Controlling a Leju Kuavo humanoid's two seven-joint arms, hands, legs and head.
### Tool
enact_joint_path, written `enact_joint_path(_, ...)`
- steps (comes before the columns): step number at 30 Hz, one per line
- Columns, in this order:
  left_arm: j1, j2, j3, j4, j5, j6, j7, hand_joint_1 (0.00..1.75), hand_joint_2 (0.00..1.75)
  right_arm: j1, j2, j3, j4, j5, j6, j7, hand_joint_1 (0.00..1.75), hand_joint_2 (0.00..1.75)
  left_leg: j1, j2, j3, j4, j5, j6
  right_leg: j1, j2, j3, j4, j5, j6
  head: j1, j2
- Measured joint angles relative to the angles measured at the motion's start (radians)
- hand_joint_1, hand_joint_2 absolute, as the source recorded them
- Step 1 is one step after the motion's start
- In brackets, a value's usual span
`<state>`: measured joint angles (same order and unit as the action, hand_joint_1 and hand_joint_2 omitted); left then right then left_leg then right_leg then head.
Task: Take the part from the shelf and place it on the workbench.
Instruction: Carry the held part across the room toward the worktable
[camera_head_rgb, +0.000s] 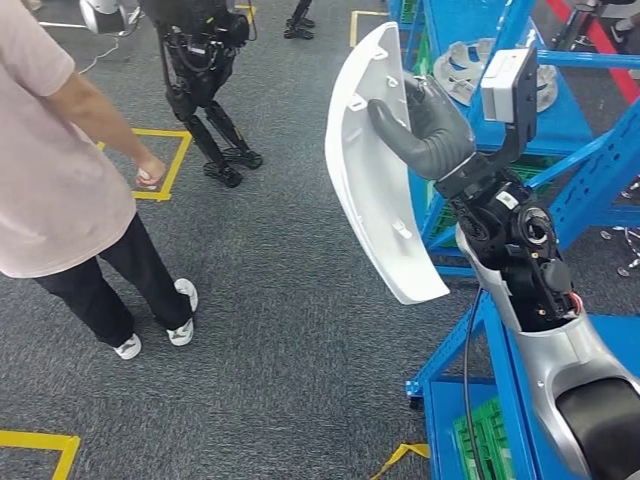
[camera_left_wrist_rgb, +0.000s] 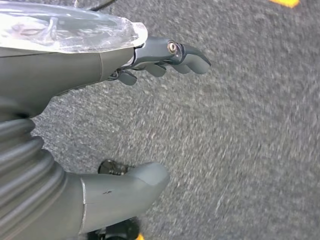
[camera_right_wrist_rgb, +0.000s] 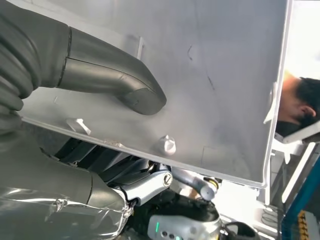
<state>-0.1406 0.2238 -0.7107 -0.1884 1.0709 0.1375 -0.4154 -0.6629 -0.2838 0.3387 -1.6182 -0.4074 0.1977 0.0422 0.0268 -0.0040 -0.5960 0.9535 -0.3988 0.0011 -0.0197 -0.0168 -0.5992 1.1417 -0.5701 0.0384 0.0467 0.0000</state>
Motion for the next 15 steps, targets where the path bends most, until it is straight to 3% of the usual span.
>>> enact_joint_path(1, 0.0, 0.0, 0.0, 0.0, 0.001, -0.002, 0.001, 0.0, 1.75, 0.002, 0.0, 0.0, 0.0, 0.0, 0.001, 0.0, 1.75, 1.75, -0.002, -0.009, 0.0, 0.0, 0.0, 0.003, 0.0, 0.007, -0.035, 0.071, -0.024, 0.0, 0.005, 0.0)
enact_joint_path(2, 0.0, 0.0, 0.0, 0.0, 0.002, -0.005, 0.002, 0.0, 1.75, 0.005, 0.0, 0.0, 0.001, 0.0, 0.002, 0.0, 1.75, 1.75, -0.004, -0.018, 0.001, 0.0, -0.001, 0.004, 0.001, 0.011, -0.059, 0.113, -0.031, -0.001, 0.01, 0.0)
enact_joint_path(3, 0.001, 0.0, 0.0, 0.0, 0.003, -0.008, 0.004, 0.0, 1.75, 0.007, 0.0, 0.0, 0.001, 0.0, 0.003, 0.0, 1.75, 1.75, -0.005, -0.029, 0.002, 0.001, -0.001, 0.004, 0.001, 0.013, -0.064, 0.114, -0.017, -0.003, 0.014, 0.0)
enact_joint_path(4, 0.001, 0.0, 0.0, 0.0, 0.003, -0.011, 0.006, 0.0, 1.75, 0.008, 0.0, 0.0, 0.001, 0.0, 0.005, 0.0, 1.75, 1.75, -0.006, -0.04, 0.004, 0.001, -0.001, 0.004, 0.001, 0.016, -0.049, 0.074, 0.016, -0.006, 0.017, 0.0)
enact_joint_path(6, 0.0, 0.0, 0.0, 0.0, 0.004, -0.015, 0.01, 0.0, 1.75, 0.006, 0.0, 0.0, 0.0, 0.0, 0.009, 0.0, 1.75, 1.75, -0.007, -0.059, 0.005, 0.002, -0.002, 0.0, 0.001, 0.043, 0.009, -0.066, 0.091, -0.015, 0.023, 0.0)
enact_joint_path(7, 0.0, 0.0, 0.0, 0.0, 0.005, -0.015, 0.012, 0.0, 1.75, 0.005, 0.0, 0.0, 0.0, 0.0, 0.01, -0.001, 1.75, 1.75, -0.007, -0.069, 0.003, 0.004, -0.002, -0.003, 0.001, 0.057, 0.035, -0.124, 0.111, -0.018, 0.024, 0.0)
enact_joint_path(9, 0.001, 0.0, 0.0, 0.0, 0.005, -0.015, 0.019, 0.0, 1.75, 0.005, 0.001, 0.001, 0.001, 0.0, 0.011, -0.002, 1.75, 1.75, -0.007, -0.086, -0.005, 0.003, 0.003, -0.015, 0.004, 0.069, 0.058, -0.172, 0.117, -0.023, 0.023, 0.0)
enact_joint_path(10, 0.003, 0.0, 0.0, 0.0, 0.005, -0.015, 0.026, 0.0, 1.75, 0.004, 0.002, 0.002, 0.001, 0.0, 0.014, -0.003, 1.75, 1.75, -0.006, -0.094, -0.008, 0.001, 0.007, -0.022, 0.004, 0.061, 0.062, -0.178, 0.117, -0.026, 0.022, 0.0)
enact_joint_path(12, 0.006, 0.002, 0.0, 0.0, 0.005, -0.015, 0.052, 0.0, 1.75, 0.002, 0.007, 0.006, 0.001, 0.0, 0.02, -0.006, 1.75, 1.75, -0.005, -0.077, -0.018, 0.017, -0.004, -0.032, 0.003, 0.042, 0.069, -0.189, 0.126, -0.038, 0.016, 0.0)
enact_joint_path(13, 0.005, 0.003, 0.0, 0.001, 0.005, -0.017, 0.067, 0.0, 1.75, -0.001, 0.01, 0.008, 0.001, 0.0, 0.023, -0.008, 1.75, 1.75, -0.006, -0.058, -0.036, 0.054, -0.026, -0.035, 0.002, 0.031, 0.072, -0.195, 0.129, -0.044, 0.01, 0.0)
enact_joint_path(15, 0.003, 0.003, 0.0, 0.001, 0.006, -0.022, 0.087, 0.0, 1.75, -0.003, 0.013, 0.01, 0.002, 0.0, 0.027, -0.011, 1.75, 1.75, -0.007, -0.02, -0.101, 0.185, -0.089, -0.041, 0.003, 0.01, 0.073, -0.2, 0.132, -0.051, -0.004, 0.0)
